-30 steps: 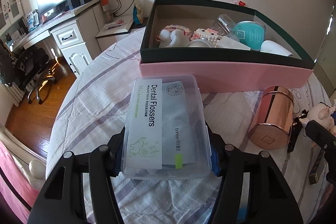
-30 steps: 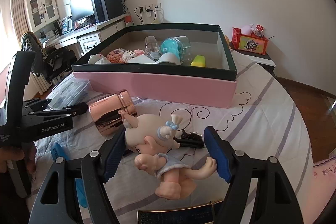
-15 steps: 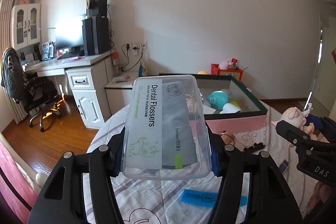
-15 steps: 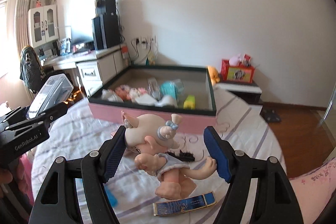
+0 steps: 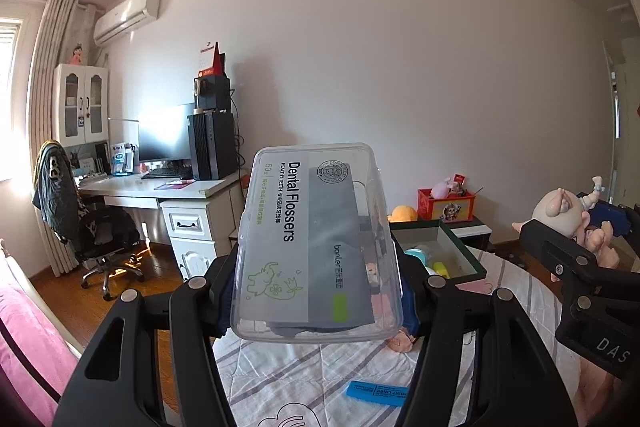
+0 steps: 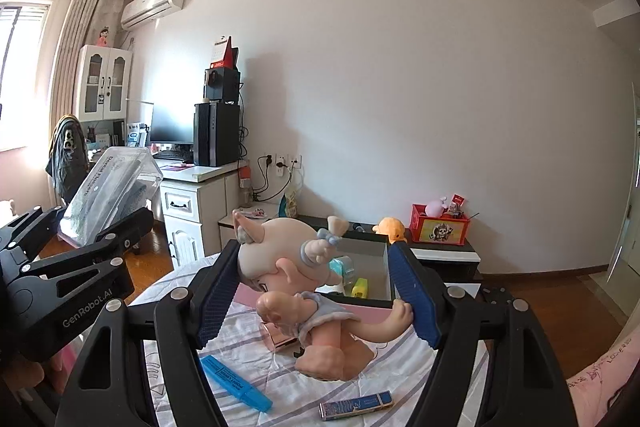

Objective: Organize rigid objects

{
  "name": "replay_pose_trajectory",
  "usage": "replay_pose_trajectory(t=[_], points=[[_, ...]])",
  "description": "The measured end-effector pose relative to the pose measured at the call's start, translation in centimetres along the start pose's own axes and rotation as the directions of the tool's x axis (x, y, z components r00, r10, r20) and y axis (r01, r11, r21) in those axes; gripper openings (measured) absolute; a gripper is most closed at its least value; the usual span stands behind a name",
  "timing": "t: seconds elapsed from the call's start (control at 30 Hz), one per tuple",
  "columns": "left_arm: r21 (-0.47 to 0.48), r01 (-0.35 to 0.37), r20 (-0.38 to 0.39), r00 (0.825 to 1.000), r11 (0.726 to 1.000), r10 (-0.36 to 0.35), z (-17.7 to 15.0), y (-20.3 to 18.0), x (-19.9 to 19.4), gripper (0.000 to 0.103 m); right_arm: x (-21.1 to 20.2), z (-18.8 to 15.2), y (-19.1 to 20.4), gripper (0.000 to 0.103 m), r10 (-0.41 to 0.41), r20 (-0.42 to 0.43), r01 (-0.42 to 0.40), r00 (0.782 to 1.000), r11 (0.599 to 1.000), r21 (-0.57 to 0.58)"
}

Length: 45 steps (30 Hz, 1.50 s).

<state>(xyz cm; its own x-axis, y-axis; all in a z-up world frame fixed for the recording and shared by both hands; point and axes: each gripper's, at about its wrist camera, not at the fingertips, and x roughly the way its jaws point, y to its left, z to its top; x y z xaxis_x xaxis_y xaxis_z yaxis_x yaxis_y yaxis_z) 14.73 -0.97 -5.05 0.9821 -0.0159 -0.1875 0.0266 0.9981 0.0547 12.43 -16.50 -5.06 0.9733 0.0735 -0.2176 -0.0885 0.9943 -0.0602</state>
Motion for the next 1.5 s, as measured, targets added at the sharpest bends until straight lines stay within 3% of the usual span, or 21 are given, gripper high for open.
replay_pose_trajectory(t=[0.23,0.5,0.77,0.9,0.97,1.07,1.27,1.33,1.5], points=[[0.006,0.008,0.017,1.000,1.000,-0.008,0.8,-0.5,-0.3,0.062,-0.2,0.8,0.3,0.075,0.003,0.016,-0.002,1.000,1.000,-0.007],[0.017,0.019,-0.020,1.000,1.000,-0.019,1.1,-1.6,3.3,0.062,2.5,0.8,0.0,0.075,-0.007,0.003,0.007,1.000,1.000,-0.013],[0.025,0.094,-0.143,0.986,0.995,-0.089,2.3,-2.9,13.9,0.062,10.8,2.4,-1.9,0.069,-0.034,-0.026,0.033,0.999,0.999,-0.039],[0.034,0.142,-0.291,0.948,0.989,-0.126,0.6,-4.5,21.4,0.062,16.7,1.8,-2.7,0.054,-0.045,-0.109,0.039,0.993,0.997,-0.060],[0.035,0.140,-0.356,0.927,0.990,-0.119,-0.7,-5.0,23.6,0.062,19.7,0.2,-3.4,0.052,-0.012,-0.184,0.009,0.983,1.000,-0.018],[0.021,0.142,-0.320,0.939,0.990,-0.128,-1.5,-4.7,23.2,0.062,19.7,-2.1,-4.2,0.052,0.038,-0.229,-0.032,0.973,0.999,0.029],[0.007,0.138,-0.316,0.940,0.990,-0.129,-2.2,-3.5,21.8,0.062,17.4,-6.1,-4.5,0.062,0.128,-0.332,-0.094,0.935,0.989,0.114],[0.003,0.135,-0.317,0.940,0.991,-0.127,-2.3,-3.1,21.2,0.062,17.1,-7.5,-4.3,0.073,0.140,-0.375,-0.100,0.916,0.987,0.126],[0.017,0.115,-0.315,0.943,0.993,-0.103,-2.4,-2.3,19.4,0.062,18.1,-10.8,-3.4,0.073,0.184,-0.474,-0.117,0.861,0.979,0.168]])
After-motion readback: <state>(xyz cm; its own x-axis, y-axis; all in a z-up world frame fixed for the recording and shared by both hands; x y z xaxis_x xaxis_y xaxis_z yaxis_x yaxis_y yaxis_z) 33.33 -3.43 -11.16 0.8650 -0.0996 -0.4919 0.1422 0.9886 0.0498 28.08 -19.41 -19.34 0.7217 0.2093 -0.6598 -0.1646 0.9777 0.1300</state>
